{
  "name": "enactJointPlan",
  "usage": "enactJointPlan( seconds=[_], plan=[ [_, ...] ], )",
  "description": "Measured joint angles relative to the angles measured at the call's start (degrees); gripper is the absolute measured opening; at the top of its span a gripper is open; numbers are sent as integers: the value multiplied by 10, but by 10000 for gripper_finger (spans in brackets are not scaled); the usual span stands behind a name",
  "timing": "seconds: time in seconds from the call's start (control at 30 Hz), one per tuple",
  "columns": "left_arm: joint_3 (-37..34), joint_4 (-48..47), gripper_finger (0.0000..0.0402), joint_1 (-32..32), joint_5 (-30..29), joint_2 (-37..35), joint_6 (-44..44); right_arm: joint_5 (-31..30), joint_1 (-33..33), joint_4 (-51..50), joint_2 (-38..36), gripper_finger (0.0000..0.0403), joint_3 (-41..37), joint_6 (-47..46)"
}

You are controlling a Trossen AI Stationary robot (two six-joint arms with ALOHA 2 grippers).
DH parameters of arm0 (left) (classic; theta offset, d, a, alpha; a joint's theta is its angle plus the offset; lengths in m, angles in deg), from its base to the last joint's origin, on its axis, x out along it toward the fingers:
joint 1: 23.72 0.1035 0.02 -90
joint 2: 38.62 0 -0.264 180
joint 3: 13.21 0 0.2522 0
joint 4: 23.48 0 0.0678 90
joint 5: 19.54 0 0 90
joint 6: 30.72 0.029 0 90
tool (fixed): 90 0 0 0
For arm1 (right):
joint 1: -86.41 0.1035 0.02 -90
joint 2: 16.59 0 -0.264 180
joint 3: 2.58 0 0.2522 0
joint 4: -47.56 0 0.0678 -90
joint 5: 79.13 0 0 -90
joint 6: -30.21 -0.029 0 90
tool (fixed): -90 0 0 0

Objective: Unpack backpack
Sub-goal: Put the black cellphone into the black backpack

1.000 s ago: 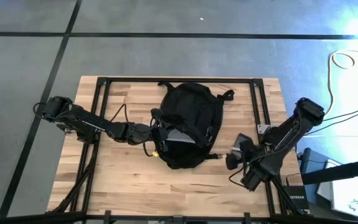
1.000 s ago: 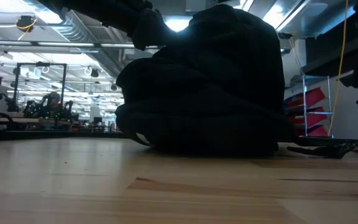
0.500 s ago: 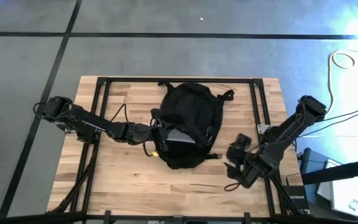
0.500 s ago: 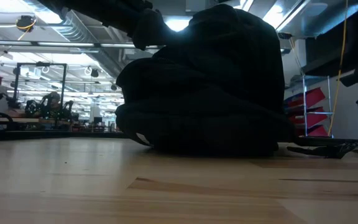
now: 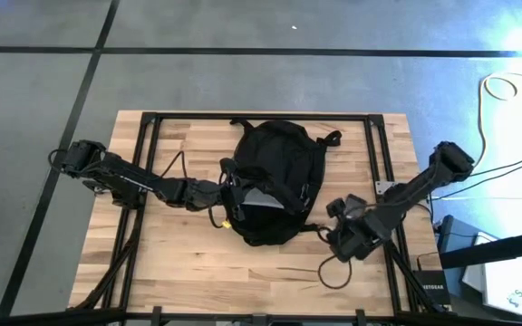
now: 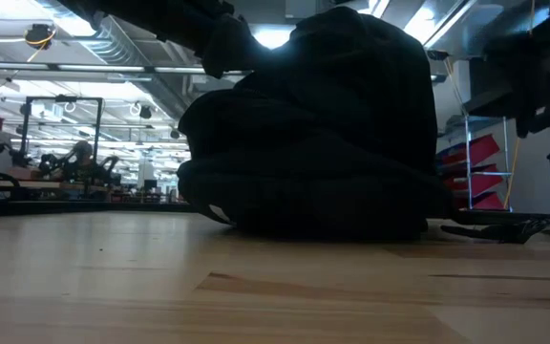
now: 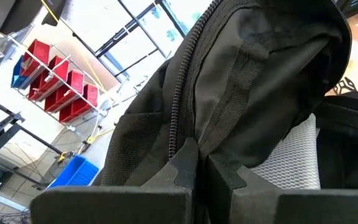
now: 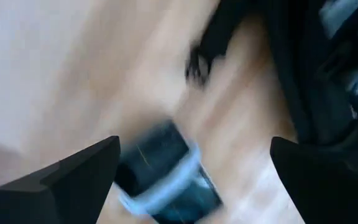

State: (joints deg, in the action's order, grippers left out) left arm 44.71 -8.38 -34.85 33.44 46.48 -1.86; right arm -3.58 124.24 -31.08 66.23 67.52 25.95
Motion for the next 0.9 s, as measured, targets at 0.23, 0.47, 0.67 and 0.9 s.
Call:
enactJointPlan(
  seconds=[0.23,0.47,0.67,0.9],
  plan=[
    [0,-3,0,6,1,0,0,90,-23,-70,74,397,0,60],
    [0,-4,0,10,2,0,-3,100,-27,-52,90,398,0,92],
    [0,-9,0,10,2,0,-4,90,-26,-49,90,400,0,120],
    [0,-10,0,10,1,0,-4,66,-26,-45,92,400,-3,246]
  ],
)
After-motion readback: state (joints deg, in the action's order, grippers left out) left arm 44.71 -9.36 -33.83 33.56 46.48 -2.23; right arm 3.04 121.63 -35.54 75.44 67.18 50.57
